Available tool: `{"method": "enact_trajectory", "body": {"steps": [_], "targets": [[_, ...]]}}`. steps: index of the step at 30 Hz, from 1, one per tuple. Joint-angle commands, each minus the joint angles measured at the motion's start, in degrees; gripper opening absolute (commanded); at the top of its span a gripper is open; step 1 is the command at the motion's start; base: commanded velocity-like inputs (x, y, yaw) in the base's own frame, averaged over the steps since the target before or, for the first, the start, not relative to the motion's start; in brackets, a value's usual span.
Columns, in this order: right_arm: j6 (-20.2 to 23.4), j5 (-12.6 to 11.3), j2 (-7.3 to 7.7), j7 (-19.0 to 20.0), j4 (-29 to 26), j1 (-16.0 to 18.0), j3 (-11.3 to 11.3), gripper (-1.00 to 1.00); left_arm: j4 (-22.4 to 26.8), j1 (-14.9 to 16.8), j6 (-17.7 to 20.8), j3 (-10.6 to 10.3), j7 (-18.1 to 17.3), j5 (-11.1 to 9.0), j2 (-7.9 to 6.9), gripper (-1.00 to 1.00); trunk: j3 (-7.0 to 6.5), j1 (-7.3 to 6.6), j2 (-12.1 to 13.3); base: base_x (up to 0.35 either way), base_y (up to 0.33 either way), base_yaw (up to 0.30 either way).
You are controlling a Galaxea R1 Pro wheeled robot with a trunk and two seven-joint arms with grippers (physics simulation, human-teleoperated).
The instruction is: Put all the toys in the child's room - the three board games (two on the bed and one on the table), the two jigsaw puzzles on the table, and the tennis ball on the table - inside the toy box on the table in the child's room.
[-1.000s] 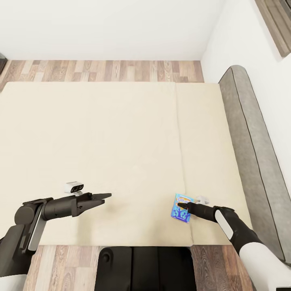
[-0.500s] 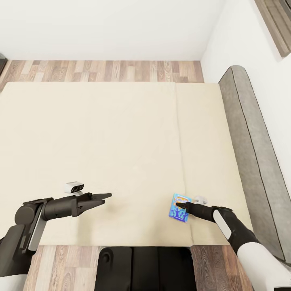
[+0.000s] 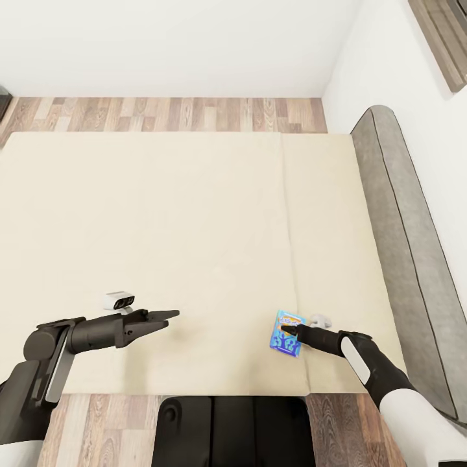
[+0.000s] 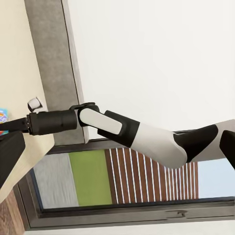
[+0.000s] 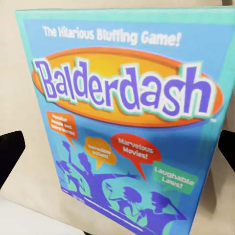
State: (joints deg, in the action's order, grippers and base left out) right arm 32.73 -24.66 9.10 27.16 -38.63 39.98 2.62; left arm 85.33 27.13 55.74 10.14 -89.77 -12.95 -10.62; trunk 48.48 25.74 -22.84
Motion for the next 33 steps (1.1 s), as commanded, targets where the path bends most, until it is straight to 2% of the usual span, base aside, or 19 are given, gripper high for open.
{"method": "enact_trajectory", "body": {"steps": [1,33], "targets": [[0.22,-0.61,0.04,0.0,-0.04,0.01,0.19,1.0,0.01,0.02,0.6,-0.02,-0.23,0.04,0.0,1.0,0.06,0.04,-0.08,0.0,0.0,0.0],[0.22,-0.65,0.02,0.0,-0.04,0.01,0.19,1.0,0.01,0.02,0.6,-0.03,-0.23,0.03,0.0,1.0,-0.27,0.04,-0.08,0.0,0.0,0.0]]}}
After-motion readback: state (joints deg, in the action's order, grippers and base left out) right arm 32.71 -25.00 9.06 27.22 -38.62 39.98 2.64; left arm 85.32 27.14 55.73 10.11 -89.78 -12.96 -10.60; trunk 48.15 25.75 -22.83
